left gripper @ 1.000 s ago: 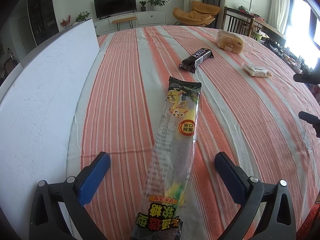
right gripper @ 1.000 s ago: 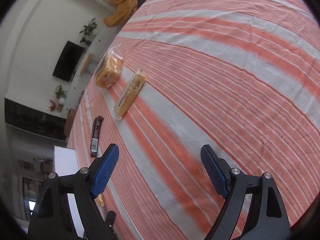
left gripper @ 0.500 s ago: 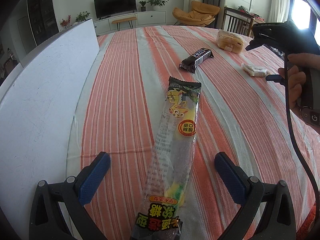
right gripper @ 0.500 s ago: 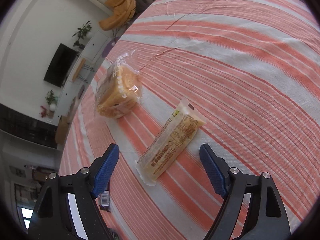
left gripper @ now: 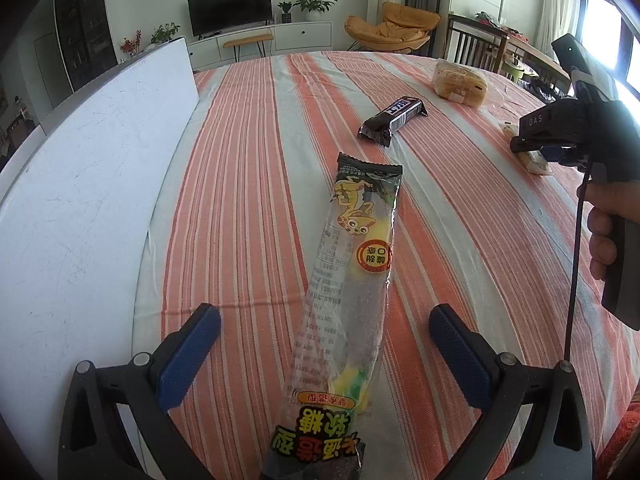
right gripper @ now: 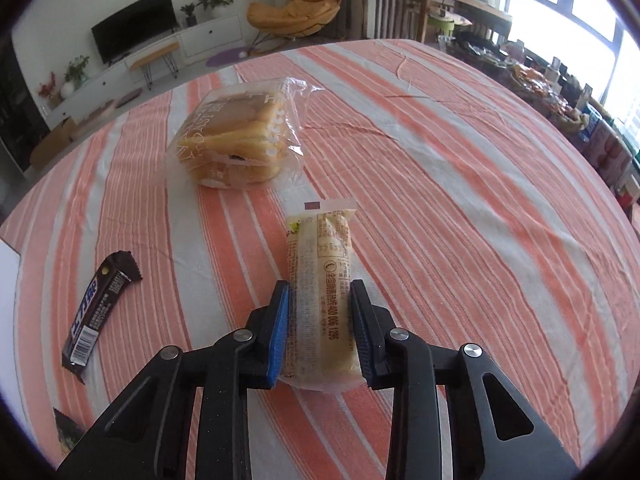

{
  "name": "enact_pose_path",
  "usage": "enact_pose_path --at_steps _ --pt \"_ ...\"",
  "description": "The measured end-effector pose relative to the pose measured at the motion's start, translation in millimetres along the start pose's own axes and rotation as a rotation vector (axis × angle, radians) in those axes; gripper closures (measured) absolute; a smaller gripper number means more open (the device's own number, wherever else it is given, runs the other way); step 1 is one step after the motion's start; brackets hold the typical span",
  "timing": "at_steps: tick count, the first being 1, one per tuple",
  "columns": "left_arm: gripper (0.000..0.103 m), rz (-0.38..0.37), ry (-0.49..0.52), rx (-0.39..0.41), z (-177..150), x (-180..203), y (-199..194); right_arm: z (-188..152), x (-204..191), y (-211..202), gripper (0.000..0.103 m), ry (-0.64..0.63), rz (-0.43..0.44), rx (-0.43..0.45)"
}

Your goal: Organize snacks

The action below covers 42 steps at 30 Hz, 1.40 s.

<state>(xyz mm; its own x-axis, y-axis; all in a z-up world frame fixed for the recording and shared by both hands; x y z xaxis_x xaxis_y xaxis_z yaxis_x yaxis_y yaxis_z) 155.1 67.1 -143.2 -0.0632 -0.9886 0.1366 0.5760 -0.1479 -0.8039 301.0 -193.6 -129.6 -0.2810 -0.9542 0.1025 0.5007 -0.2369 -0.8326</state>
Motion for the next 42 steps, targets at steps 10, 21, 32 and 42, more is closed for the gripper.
enact_pose_path --at_steps 10,21,32,42 --pt "0.000 0.000 0.000 0.000 -0.4 0.1 0.2 -89.5 35.1 -54.9 0.072 -0.190 0.220 -0.021" --pt "0.000 0.000 0.001 0.001 -0.7 0.3 0.0 -118.8 15.2 -68.2 0.023 -0.257 0.036 0.032" --pt "0.000 0.000 0.001 0.001 -1.1 0.3 0.1 -121.5 26.6 -63.6 0.015 -0.223 0.077 0.011" --pt "0.000 0.000 0.001 0.002 -1.2 0.4 0.0 -127.0 29.4 -66.9 0.014 -0.254 0.100 0.021"
Point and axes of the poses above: each gripper's, at about its wrist camera, not at the fingertips, and y roughly the way its jaws point, x to its right, z to its top, the point moved 2 cm from there along y, roughly the way its jaws point, and after that the axes turned 9 degrees about -z, right-handed, at the moved point
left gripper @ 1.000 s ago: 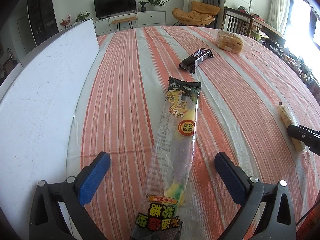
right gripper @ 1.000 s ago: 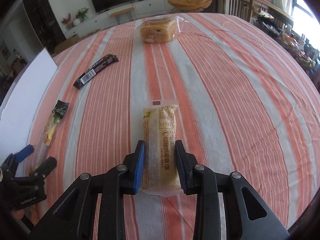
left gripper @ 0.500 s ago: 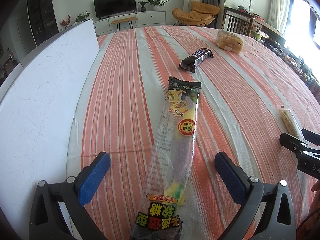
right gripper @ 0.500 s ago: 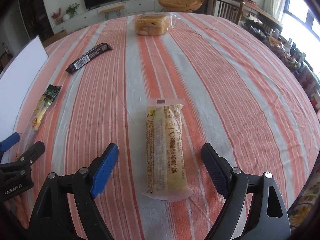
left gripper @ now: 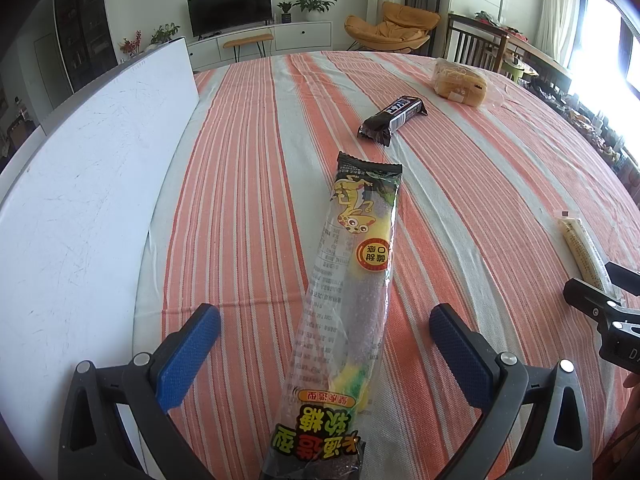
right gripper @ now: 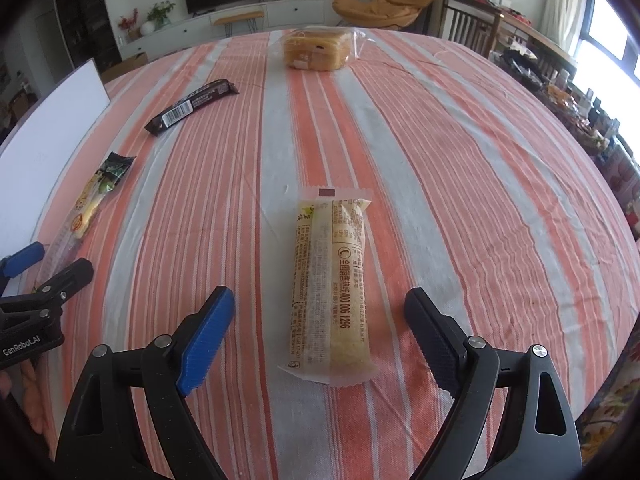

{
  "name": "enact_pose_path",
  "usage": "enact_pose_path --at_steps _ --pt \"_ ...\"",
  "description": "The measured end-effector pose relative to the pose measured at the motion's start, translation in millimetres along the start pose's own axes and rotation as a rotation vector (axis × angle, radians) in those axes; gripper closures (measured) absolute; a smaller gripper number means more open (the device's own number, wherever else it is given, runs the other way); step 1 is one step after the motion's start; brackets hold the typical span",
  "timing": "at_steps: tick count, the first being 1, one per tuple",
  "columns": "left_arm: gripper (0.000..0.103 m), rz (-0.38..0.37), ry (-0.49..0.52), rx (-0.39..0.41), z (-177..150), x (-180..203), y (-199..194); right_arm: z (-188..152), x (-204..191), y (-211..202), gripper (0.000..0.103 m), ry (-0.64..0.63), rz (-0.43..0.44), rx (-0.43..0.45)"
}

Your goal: Organize snacks

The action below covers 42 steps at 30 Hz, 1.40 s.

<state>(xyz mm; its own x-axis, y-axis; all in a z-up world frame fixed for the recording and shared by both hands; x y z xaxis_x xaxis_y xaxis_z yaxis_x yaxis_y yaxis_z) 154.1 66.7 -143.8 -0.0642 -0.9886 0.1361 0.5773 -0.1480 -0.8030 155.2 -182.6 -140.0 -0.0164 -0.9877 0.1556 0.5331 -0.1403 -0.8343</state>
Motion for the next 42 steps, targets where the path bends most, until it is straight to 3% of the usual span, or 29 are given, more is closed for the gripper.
enact_pose_path --at_steps 9,42 --pt "0.000 0.000 0.000 0.000 -0.2 0.0 0.0 3.2 -2.4 2.3 0.009 0.016 -0.008 -0.016" --pt "0.000 0.000 0.000 0.001 -0.8 0.1 0.3 4.1 -2.9 2.9 0.009 0.017 -0.006 -0.013"
Point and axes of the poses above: each gripper's, at about its wrist camera, not at the fingertips, and y roughly the way its jaws point, x to its right, z to its top, the point moved 2 cm from there along y, roughly the way its jaws point, and after that the axes turned 9 degrees about -z, right-handed, at the moved point
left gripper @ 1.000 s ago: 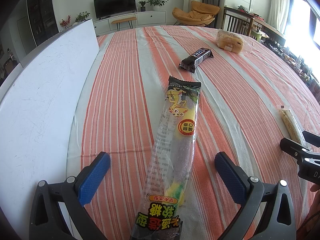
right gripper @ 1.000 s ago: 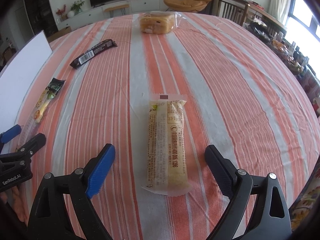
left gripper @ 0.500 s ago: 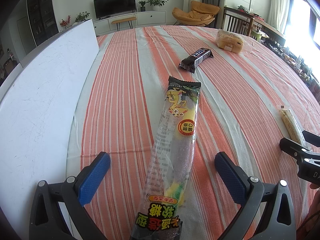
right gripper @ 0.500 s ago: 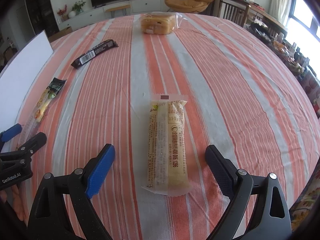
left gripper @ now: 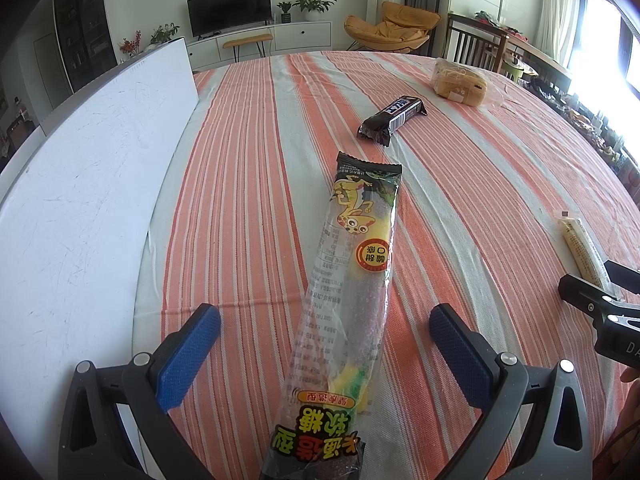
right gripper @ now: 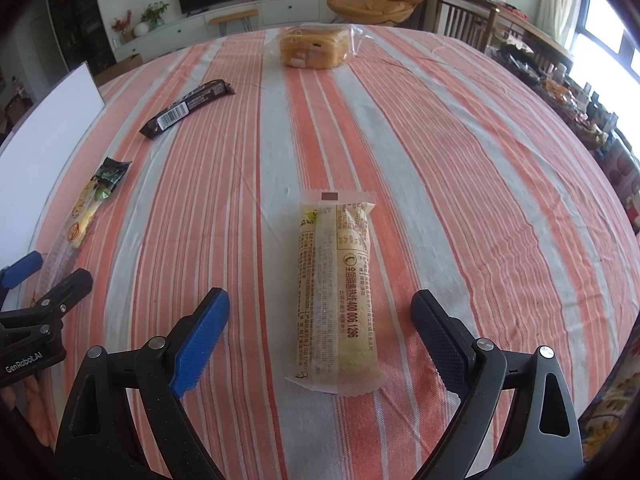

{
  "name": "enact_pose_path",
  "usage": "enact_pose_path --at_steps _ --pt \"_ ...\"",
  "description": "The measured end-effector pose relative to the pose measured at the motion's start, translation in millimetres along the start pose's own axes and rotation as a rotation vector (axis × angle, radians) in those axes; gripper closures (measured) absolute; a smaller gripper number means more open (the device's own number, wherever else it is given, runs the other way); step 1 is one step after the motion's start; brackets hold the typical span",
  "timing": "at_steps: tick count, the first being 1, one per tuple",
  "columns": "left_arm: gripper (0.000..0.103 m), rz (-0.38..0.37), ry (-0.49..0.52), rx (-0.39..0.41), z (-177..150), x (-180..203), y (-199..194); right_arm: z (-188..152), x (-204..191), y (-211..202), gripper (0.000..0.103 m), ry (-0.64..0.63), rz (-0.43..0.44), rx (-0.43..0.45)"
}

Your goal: Organize snacks

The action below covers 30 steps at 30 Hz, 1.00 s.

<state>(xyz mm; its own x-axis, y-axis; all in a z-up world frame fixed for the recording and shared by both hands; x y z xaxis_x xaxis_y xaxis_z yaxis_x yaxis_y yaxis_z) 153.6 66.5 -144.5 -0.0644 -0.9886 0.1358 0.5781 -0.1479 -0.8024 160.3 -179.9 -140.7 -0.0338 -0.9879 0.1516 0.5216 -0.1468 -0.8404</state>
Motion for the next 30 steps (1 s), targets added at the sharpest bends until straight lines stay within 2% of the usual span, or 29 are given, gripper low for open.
enact_pose_path --at_steps 8,11,13,16,17,19,20,21,22,23,25,26,28,30 --pt "0.000 -0.005 0.001 -0.004 0.1 -0.2 0.1 -0.1 0.2 -0.3 0.009 0.002 0.002 0.000" --pt "0.000 -0.032 0.026 -0.072 3.7 -0.3 0.8 -0.5 2.6 -0.5 0.010 0.015 0.001 0.000" --pt "0.000 -0.050 0.043 -0.147 5.6 2.1 1.1 -0.6 9.0 -2.1 0.010 0.049 0.047 0.000" --pt "0.001 -0.086 0.076 -0.187 3.4 10.5 -0.7 2.4 22.1 -2.9 0.009 0.121 0.161 -0.024" --pt "0.005 -0.072 0.101 -0.186 1.8 14.9 -0.7 4.4 24.9 -2.1 0.009 0.132 0.181 -0.043" --pt "0.019 -0.084 0.115 -0.159 1.6 20.6 -4.9 10.2 25.2 -0.4 0.012 0.120 0.190 -0.092" --pt "0.035 -0.085 0.114 -0.148 2.4 22.5 -7.1 13.1 24.5 0.5 0.013 0.106 0.187 -0.115" --pt "0.059 -0.076 0.110 -0.138 3.5 23.9 -9.2 15.5 23.7 1.4 0.013 0.096 0.183 -0.135" --pt "0.074 -0.082 0.101 -0.133 4.3 24.3 -10.7 17.7 22.8 2.4 0.013 0.086 0.170 -0.153" --pt "0.079 -0.092 0.088 -0.136 4.2 24.3 -11.2 19.8 22.3 2.4 0.019 0.076 0.159 -0.160" --pt "0.085 -0.121 0.047 -0.128 1.8 21.3 -14.7 22.6 21.4 4.9 0.068 0.052 0.138 -0.178" --pt "0.087 -0.152 0.023 -0.126 -2.0 18.9 -19.5 22.7 23.9 4.9 0.074 0.052 0.126 -0.179" --pt "0.087 -0.223 -0.027 -0.108 -9.7 15.3 -33.6 20.3 33.5 2.7 0.074 0.083 0.126 -0.187" --pt "0.088 -0.282 -0.069 -0.084 -16.2 12.8 -52.9 16.2 47.4 -5.5 0.074 0.157 0.182 -0.183"
Point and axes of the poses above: each gripper's, at about its wrist camera, not at the fingertips, and y roughly the way its jaws point, x to its right, z to its top, the point moved 2 cm from there along y, roughly the way its jaws point, and after that the axes turned 9 degrees about -z, right-handed, at the moved point
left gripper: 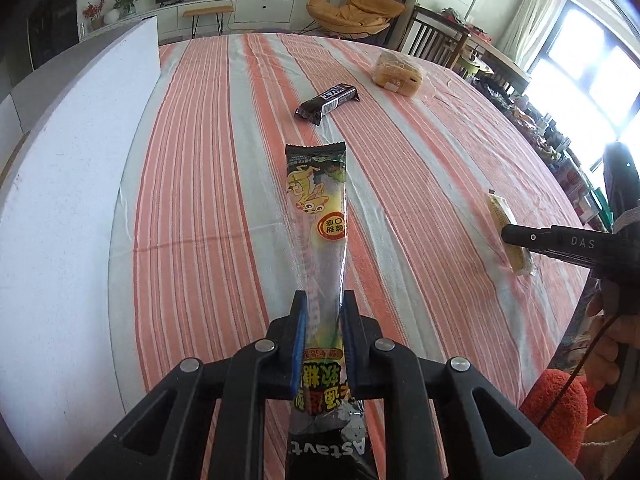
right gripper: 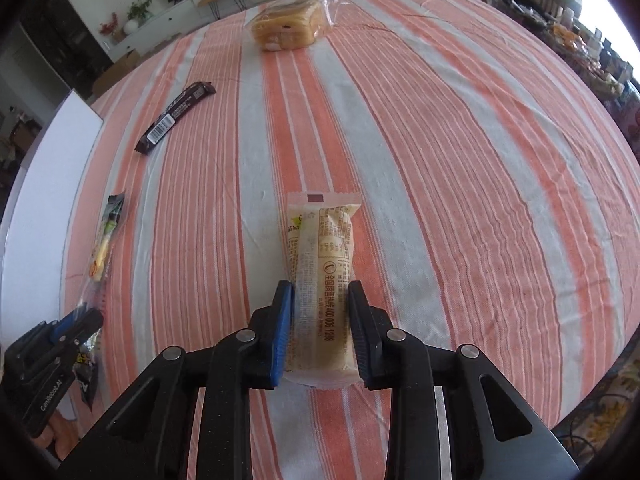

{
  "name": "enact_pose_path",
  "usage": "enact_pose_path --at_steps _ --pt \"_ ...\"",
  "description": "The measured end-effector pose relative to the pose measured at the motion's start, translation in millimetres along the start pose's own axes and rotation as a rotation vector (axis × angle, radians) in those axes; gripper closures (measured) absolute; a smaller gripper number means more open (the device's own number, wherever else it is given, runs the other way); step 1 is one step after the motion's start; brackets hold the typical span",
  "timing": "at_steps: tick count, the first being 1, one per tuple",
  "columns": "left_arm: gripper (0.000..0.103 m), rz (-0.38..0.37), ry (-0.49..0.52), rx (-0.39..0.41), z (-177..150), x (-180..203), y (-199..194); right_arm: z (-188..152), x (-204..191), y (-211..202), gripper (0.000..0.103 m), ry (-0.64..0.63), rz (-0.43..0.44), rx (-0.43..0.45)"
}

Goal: Organize snacks
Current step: 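Drop the Astavt pouch and bread stick into the cardboard box, opening both tools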

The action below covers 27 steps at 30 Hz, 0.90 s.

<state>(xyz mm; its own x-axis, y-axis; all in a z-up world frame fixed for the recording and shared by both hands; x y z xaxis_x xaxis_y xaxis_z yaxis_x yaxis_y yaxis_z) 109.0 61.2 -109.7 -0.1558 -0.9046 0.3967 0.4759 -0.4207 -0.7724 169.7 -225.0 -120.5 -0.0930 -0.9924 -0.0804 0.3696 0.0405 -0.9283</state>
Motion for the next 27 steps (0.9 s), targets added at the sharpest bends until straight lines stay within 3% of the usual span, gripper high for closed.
enact_pose_path --at_steps 4,8,12,17,21,22,23,24,26,27 --pt "0.088 -0.151 -0.054 0.069 -4.0 14.5 -43.1 -4.9 6.1 -36.5 0.074 0.098 0.148 0.055" --pt "0.088 -0.255 -0.068 0.194 8.7 23.4 -104.5 -2.7 -30.0 -85.5 0.074 0.057 0.257 0.126" --pt "0.087 -0.250 -0.098 0.331 18.8 2.0 -168.4 0.8 -103.9 -137.4 0.074 -0.066 0.378 0.186" --pt "0.087 -0.071 -0.179 0.427 18.0 -66.0 -226.9 -19.0 -222.4 -178.1 0.074 -0.276 0.529 0.204" --pt "0.083 0.156 -0.270 0.428 3.2 -131.6 -240.3 -52.1 -304.0 -177.0 0.073 -0.431 0.597 0.171" --pt "0.077 0.232 -0.282 0.409 0.1 -145.1 -236.4 -59.9 -318.6 -172.1 0.072 -0.464 0.588 0.173" --pt "0.057 0.303 -0.291 0.386 -2.8 -156.7 -230.2 -67.8 -330.5 -165.3 0.069 -0.493 0.565 0.178" --pt "0.033 0.360 -0.301 0.368 -7.5 -166.7 -226.6 -73.9 -339.0 -157.7 0.057 -0.515 0.544 0.175" --pt "0.020 0.419 -0.308 0.364 -16.2 -177.3 -218.6 -81.9 -344.7 -142.9 0.037 -0.538 0.522 0.154" --pt "0.019 0.427 -0.307 0.368 -20.2 -179.5 -216.4 -82.2 -340.7 -136.9 0.038 -0.538 0.513 0.157"
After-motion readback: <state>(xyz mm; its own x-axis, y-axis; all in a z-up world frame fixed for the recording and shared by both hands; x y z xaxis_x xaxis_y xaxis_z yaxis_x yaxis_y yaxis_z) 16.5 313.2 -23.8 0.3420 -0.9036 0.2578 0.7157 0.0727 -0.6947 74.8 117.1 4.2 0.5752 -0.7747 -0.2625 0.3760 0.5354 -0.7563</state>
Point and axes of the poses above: each gripper's, at about its wrist camera, not at the fingertips, and y roughly the way its jaws point, x to its right, z to its top, the point moved 2 cm from there along y, roughly the way its jaws point, and after that the axes turned 9 degrees about -z, right-handed, at the moved point
